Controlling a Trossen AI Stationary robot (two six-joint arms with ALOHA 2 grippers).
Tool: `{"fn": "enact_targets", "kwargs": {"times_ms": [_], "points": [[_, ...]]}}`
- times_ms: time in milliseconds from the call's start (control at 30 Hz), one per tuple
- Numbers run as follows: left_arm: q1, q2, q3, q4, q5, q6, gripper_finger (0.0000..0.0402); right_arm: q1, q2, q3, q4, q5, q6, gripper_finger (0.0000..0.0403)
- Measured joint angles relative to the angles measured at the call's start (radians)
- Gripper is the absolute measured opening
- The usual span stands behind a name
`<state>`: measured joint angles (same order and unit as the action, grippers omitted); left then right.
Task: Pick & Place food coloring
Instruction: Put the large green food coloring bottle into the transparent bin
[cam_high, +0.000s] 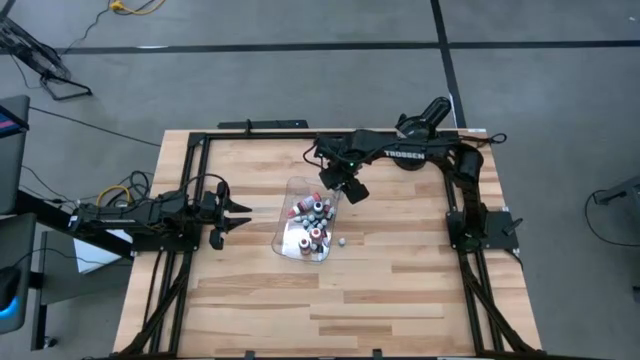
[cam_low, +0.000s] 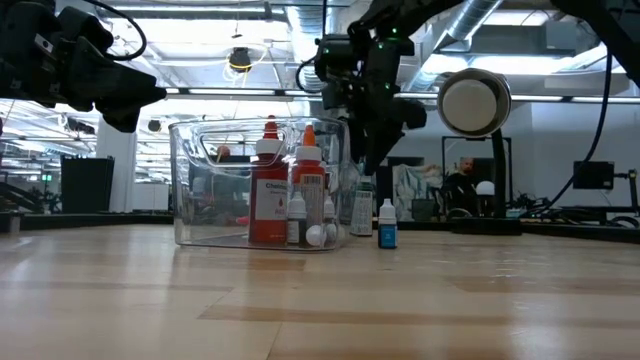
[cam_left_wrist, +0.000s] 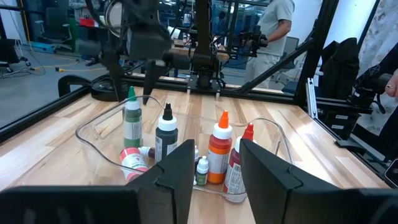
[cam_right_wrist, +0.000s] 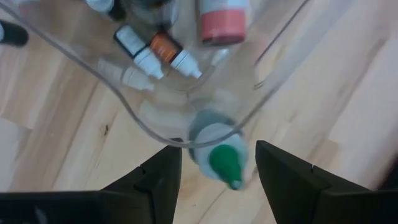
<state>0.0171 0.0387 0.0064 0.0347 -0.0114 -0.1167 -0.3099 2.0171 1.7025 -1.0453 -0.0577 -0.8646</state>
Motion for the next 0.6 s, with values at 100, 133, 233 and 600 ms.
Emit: {"fn": "enact_targets", "kwargs": {"times_ms": [100, 133, 233, 600], "points": [[0.000, 0.000, 0.000, 0.000, 0.000, 0.000, 0.0118, 0.002, 0.000, -0.046, 0.027, 0.004, 0.003, 0.0191], [0.000, 0.000, 0.000, 0.000, 0.000, 0.000, 0.0118, 0.003, 0.000, -0.056, 0.036, 0.004, 0.009, 0.0189], [0.000, 0.000, 0.000, 0.000, 0.000, 0.000, 0.0118, 0.003, 0.000, -0.072, 0.076, 0.005, 0.029, 0.0183], [0.000, 0.000, 0.000, 0.000, 0.000, 0.000, 0.0118, 0.002, -0.003, -0.075, 0.111, 0.006, 0.073, 0.0107]]}}
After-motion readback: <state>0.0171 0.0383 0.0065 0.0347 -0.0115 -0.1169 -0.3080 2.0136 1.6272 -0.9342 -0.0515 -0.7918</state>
